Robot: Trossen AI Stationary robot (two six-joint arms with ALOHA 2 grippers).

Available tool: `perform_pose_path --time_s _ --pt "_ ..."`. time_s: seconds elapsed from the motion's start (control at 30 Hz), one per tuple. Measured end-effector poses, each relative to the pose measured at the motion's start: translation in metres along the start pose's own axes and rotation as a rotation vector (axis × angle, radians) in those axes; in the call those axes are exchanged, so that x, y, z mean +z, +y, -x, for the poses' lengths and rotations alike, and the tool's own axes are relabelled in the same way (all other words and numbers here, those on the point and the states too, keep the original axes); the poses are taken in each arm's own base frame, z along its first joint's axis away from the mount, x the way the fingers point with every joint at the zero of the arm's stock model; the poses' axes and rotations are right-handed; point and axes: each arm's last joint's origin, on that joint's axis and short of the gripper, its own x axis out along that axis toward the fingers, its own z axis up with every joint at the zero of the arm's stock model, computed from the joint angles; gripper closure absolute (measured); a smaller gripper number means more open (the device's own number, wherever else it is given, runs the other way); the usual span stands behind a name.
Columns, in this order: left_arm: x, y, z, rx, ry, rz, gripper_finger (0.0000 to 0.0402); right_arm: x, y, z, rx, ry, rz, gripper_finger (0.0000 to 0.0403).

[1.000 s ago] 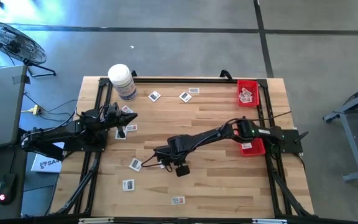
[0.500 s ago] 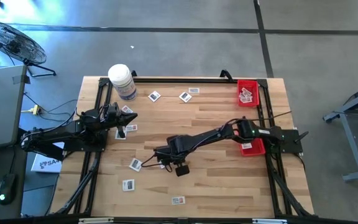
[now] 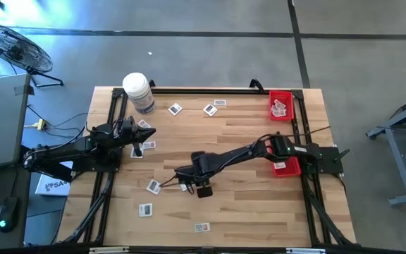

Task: Pick & Place First Aid Supplies
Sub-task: Put the ointment pack into the top basket

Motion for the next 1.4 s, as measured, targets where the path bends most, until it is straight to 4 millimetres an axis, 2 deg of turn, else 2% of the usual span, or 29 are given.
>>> perform_pose_path --time_s 0.17,0.37,0.6,0.87,1.13,1.4 --pt "0.0 0.0 0.0 0.0 0.0 0.0 0.0401 0.0 -0.014 -0.001 -0.041 -0.005 -0.26 0.027" --pt "0.0 0.0 0.0 0.0 0.0 0.0 0.0401 0.001 -0.017 -0.001 -0.098 -0.027 -0.494 0.0269" --pt "0.0 0.0 0.0 0.0 0.0 0.0 0.0401 0.006 -0.016 -0.001 -0.058 -0.073 -0.563 0.0269" --pt "0.0 0.0 0.0 0.0 0.0 0.0 0.0401 0.005 -0.02 -0.021 -0.029 -0.03 -0.61 0.0269" --pt "0.0 0.0 0.0 0.0 0.0 0.0 0.0401 0.002 -0.029 -0.024 -0.044 0.003 -0.647 0.027" --pt "0.0 0.0 0.0 0.0 0.0 0.0 0.0401 -0.003 -0.031 -0.041 -0.056 0.061 -0.665 0.0271"
